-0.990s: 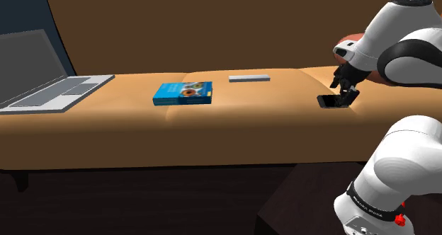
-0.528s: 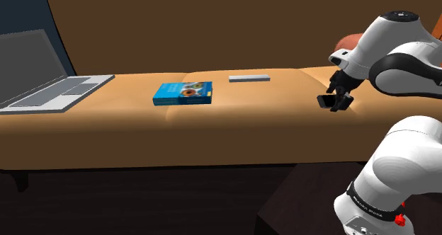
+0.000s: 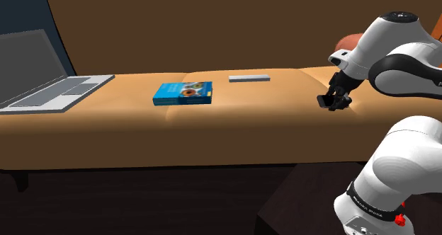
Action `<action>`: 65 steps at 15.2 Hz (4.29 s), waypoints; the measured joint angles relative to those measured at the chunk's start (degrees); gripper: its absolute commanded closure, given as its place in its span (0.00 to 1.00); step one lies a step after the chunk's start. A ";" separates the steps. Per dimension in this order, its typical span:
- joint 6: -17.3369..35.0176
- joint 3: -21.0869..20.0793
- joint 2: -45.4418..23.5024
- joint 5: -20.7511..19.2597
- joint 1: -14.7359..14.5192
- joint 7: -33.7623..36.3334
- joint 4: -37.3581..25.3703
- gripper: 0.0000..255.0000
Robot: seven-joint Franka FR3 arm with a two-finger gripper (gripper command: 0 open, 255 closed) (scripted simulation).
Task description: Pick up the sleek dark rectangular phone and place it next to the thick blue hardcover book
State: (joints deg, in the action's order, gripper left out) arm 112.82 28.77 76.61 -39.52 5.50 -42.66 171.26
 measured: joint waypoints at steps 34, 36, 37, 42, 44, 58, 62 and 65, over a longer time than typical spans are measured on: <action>-12.31 -9.96 -6.16 10.24 -6.76 -0.02 -18.46 1.00; -10.59 -11.56 -9.56 11.51 -8.32 2.46 -19.46 1.00; -9.91 -12.53 -10.93 12.22 -9.02 3.74 -19.76 1.00; -4.90 -15.58 -21.28 14.64 -12.56 9.47 -23.67 1.00; -2.95 -16.76 -25.44 15.51 -13.78 11.65 -25.28 1.00; 2.76 -24.18 -54.58 20.15 -19.39 22.88 -45.62 1.00; 2.32 -25.78 -62.91 20.76 -20.34 25.05 -53.69 1.00; 1.56 -27.01 -68.97 20.97 -21.12 26.80 -59.95 1.00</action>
State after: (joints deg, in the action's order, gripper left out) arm 114.38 1.76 7.64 -18.55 -15.62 -15.86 111.31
